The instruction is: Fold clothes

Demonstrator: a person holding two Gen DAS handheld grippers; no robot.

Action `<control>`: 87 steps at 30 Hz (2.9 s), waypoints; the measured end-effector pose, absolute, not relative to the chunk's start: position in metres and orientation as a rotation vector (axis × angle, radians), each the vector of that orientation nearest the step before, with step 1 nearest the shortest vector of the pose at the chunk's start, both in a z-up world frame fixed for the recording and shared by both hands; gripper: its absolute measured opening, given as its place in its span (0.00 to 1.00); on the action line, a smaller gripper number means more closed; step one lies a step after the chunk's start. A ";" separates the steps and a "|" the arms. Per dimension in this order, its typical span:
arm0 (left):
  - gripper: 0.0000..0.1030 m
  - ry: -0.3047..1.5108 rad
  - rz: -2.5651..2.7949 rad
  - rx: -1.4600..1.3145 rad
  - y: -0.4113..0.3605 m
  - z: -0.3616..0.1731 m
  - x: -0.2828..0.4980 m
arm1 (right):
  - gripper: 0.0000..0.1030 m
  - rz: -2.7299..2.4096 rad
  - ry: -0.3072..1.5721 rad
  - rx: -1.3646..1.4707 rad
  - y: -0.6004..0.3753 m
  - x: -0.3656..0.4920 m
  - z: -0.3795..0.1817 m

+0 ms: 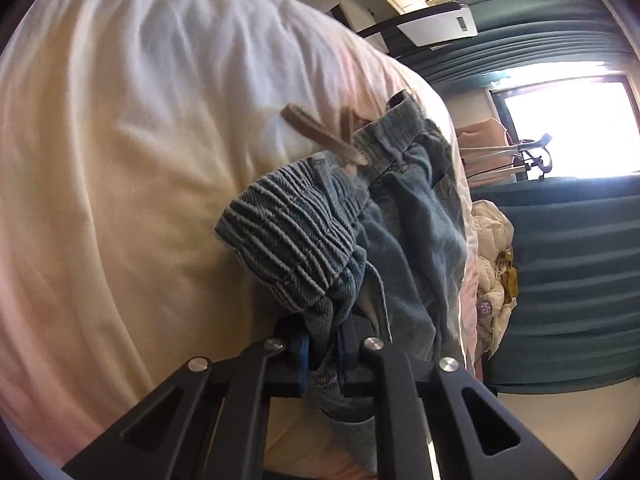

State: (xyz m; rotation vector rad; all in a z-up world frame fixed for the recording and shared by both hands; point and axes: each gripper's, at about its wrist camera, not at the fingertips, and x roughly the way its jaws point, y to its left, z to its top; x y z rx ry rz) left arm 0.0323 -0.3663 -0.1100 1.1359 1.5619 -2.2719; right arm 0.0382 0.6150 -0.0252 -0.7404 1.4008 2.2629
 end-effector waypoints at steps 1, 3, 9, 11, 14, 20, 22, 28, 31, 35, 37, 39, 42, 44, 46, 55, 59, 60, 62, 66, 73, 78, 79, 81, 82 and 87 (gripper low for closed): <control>0.08 1.533 -2.310 1.110 -0.366 -0.097 0.028 | 0.05 2.267 1.400 -0.739 0.615 0.033 -0.020; 0.08 1.491 -2.381 1.054 -0.364 -0.072 0.015 | 0.05 2.290 1.394 -0.725 0.615 0.020 -0.005; 0.07 1.481 -2.405 1.001 -0.364 -0.024 -0.065 | 0.05 2.307 1.396 -0.665 0.615 -0.044 0.026; 0.07 1.466 -2.381 1.011 -0.362 -0.020 -0.099 | 0.05 2.293 1.398 -0.667 0.616 -0.075 0.029; 0.07 1.385 -2.368 1.057 -0.360 -0.018 -0.149 | 0.05 2.276 1.373 -0.691 0.618 -0.124 0.027; 0.07 1.312 -2.270 1.150 -0.354 -0.049 -0.246 | 0.05 2.249 1.249 -0.781 0.626 -0.229 -0.001; 0.07 1.257 -2.262 1.169 -0.350 -0.059 -0.273 | 0.05 2.245 1.203 -0.812 0.627 -0.262 -0.015; 0.08 1.134 -2.241 1.226 -0.340 -0.088 -0.326 | 0.05 2.235 1.082 -0.928 0.628 -0.336 -0.068; 0.12 1.172 -2.251 1.211 -0.340 -0.090 -0.327 | 0.05 2.221 1.046 -0.980 0.626 -0.349 -0.091; 0.26 1.237 -2.290 1.170 -0.339 -0.085 -0.319 | 0.09 2.247 1.093 -0.967 0.629 -0.341 -0.102; 0.36 1.289 -2.347 1.117 -0.338 -0.076 -0.302 | 0.16 2.270 1.131 -0.945 0.629 -0.327 -0.095; 0.52 1.354 -2.410 1.051 -0.335 -0.067 -0.281 | 0.18 2.302 1.133 -0.920 0.622 -0.309 -0.085; 0.59 1.416 -2.481 0.992 -0.325 -0.056 -0.244 | 0.22 2.354 1.095 -0.879 0.605 -0.280 -0.067; 0.60 1.436 -2.505 0.977 -0.317 -0.053 -0.218 | 0.23 2.387 1.092 -0.861 0.589 -0.257 -0.060; 0.60 1.469 -2.493 0.955 -0.309 -0.056 -0.188 | 0.28 2.417 1.105 -0.849 0.571 -0.232 -0.057; 0.60 1.565 -2.241 1.234 -0.290 -0.115 -0.136 | 0.37 2.237 1.598 -0.894 0.520 -0.159 -0.097; 0.60 1.706 -2.138 1.305 -0.283 -0.147 -0.134 | 0.37 2.246 1.655 -0.903 0.506 -0.158 -0.102; 0.60 1.729 -2.127 1.319 -0.281 -0.152 -0.137 | 0.37 2.268 1.648 -0.910 0.503 -0.160 -0.102; 0.60 1.760 -2.116 1.326 -0.276 -0.159 -0.142 | 0.43 2.320 1.592 -0.956 0.496 -0.167 -0.105; 0.60 1.798 -2.113 1.277 -0.269 -0.162 -0.152 | 0.47 2.257 1.527 -1.046 0.492 -0.178 -0.128; 0.30 1.701 -2.204 1.197 -0.255 -0.153 -0.169 | 0.45 2.378 1.420 -0.900 0.493 -0.190 -0.122; 0.13 1.673 -2.268 1.127 -0.250 -0.138 -0.171 | 0.03 2.354 1.336 -0.787 0.496 -0.179 -0.117; 0.13 1.686 -2.281 1.106 -0.251 -0.134 -0.169 | 0.02 2.364 1.347 -0.758 0.495 -0.174 -0.112; 0.11 1.728 -2.300 1.066 -0.254 -0.128 -0.166 | 0.02 2.395 1.337 -0.694 0.491 -0.163 -0.095; 0.11 1.755 -2.304 1.051 -0.257 -0.126 -0.166 | 0.02 2.415 1.321 -0.659 0.488 -0.156 -0.085; 0.11 1.868 -2.274 1.030 -0.266 -0.132 -0.169 | 0.01 2.445 1.235 -0.605 0.486 -0.124 -0.052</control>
